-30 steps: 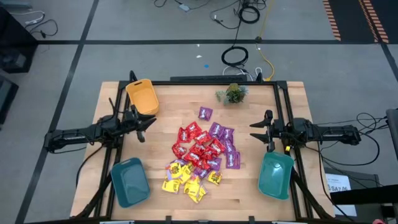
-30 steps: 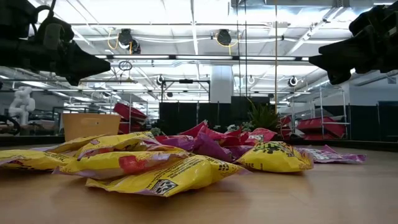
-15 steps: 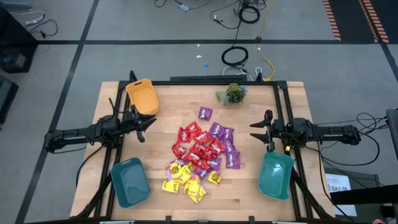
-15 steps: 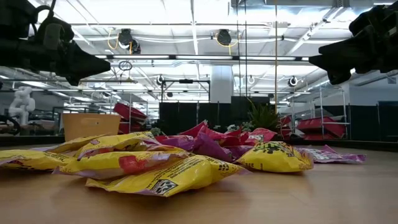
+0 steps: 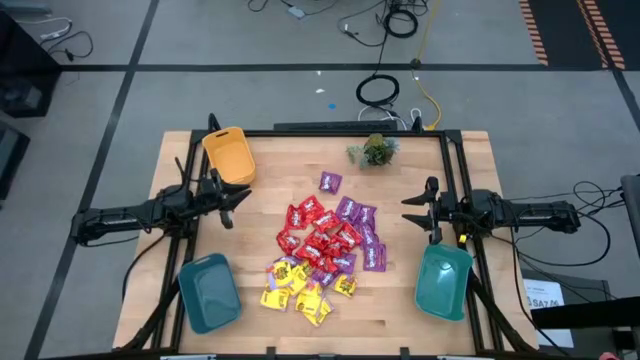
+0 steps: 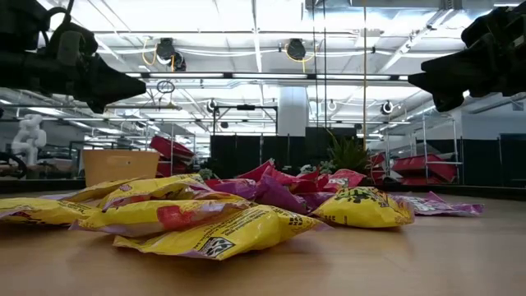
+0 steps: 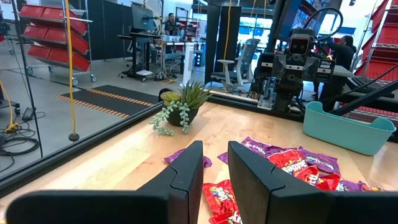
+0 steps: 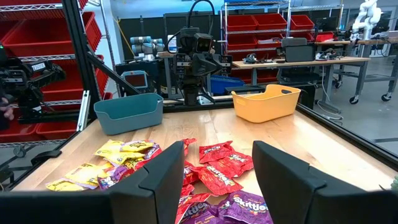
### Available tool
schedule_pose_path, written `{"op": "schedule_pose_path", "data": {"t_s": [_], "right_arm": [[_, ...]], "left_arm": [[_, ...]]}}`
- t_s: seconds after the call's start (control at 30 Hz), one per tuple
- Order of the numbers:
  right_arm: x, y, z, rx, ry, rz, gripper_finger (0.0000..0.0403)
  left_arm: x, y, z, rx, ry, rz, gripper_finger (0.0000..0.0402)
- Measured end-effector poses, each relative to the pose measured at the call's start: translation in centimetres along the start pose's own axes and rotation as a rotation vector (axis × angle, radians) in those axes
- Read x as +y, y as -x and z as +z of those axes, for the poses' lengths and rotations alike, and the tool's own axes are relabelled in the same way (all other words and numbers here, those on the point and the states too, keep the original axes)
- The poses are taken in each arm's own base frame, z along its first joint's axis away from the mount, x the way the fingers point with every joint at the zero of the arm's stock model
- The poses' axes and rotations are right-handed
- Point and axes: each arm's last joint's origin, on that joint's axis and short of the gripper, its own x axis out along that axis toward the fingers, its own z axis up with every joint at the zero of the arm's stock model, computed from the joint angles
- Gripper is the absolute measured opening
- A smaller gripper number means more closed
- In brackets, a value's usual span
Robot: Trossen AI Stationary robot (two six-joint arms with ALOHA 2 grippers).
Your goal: Sort candy
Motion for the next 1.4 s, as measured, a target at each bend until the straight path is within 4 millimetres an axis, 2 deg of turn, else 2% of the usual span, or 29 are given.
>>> {"op": "schedule_pose_path", "data": {"t_s": [1.27, 1.4], "right_arm": [[0.00, 0.00, 0.01, 0.000, 0.000, 0.000, 0.0183], [0.00, 0.00, 0.00, 0.000, 0.000, 0.000, 0.0183]], "left_arm": [[0.08, 0.02, 0.50, -0.052, 0.032, 0.038, 0.0084], [0.09, 0.02, 0.53, -0.054, 0.019, 0.043, 0.0095]]}}
